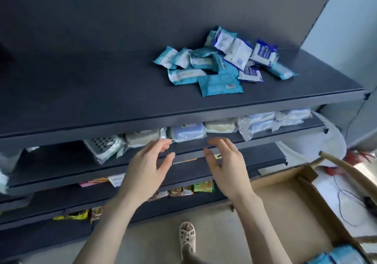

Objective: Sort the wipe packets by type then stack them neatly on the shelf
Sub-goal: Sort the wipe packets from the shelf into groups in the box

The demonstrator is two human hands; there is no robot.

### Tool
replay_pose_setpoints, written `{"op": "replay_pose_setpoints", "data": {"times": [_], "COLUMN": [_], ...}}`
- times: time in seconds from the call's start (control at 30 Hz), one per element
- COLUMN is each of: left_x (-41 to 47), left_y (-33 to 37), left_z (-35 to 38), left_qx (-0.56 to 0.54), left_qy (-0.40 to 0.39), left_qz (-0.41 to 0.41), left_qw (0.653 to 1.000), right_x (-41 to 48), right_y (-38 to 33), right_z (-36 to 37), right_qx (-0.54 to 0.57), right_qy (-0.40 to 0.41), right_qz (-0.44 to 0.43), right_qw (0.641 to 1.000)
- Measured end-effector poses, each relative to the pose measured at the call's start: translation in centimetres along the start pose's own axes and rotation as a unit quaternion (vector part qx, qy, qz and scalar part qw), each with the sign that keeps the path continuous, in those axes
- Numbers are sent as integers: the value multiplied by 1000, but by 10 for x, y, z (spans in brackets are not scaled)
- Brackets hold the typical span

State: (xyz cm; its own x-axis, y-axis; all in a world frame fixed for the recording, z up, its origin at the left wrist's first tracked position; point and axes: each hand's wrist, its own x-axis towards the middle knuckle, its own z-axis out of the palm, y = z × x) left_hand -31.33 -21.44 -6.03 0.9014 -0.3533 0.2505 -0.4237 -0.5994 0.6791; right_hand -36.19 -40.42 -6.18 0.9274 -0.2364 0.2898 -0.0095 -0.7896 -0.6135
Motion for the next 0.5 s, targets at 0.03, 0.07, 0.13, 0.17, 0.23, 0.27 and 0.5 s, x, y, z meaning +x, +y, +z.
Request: {"op": "replay_pose_setpoints", "data": {"times": [0.03, 0.07, 0.13, 0.17, 0.23, 0.27, 0.5], "left_x": [14, 29, 59, 76, 110, 127, 230], "left_y": [1, 2, 4, 4, 3, 2, -1], "left_z": [-4, -6, -8, -7, -3, 0, 30], "left_qx": [-5, -10, -16, -16, -11, -8, 91], "left_qy": [16, 31, 51, 59, 78, 85, 14], "left_qz": [13, 26, 38, 44, 56, 55, 22], "left_qw": [1000, 999, 998, 997, 995, 995, 995], "right_x": [17, 33, 66, 84, 118, 135, 227], "right_y": [-3, -6, -6, -3, 3, 7, 42], "right_z": [-3, -6, -9, -10, -10, -10, -10], "right_qx": [4, 6, 6, 4, -3, -8, -106], "right_qy": [9, 14, 22, 27, 41, 44, -54], "right_qz": [-12, -19, -31, -36, -43, -42, -37], "right_qw": [1000, 1000, 999, 999, 998, 998, 992]}}
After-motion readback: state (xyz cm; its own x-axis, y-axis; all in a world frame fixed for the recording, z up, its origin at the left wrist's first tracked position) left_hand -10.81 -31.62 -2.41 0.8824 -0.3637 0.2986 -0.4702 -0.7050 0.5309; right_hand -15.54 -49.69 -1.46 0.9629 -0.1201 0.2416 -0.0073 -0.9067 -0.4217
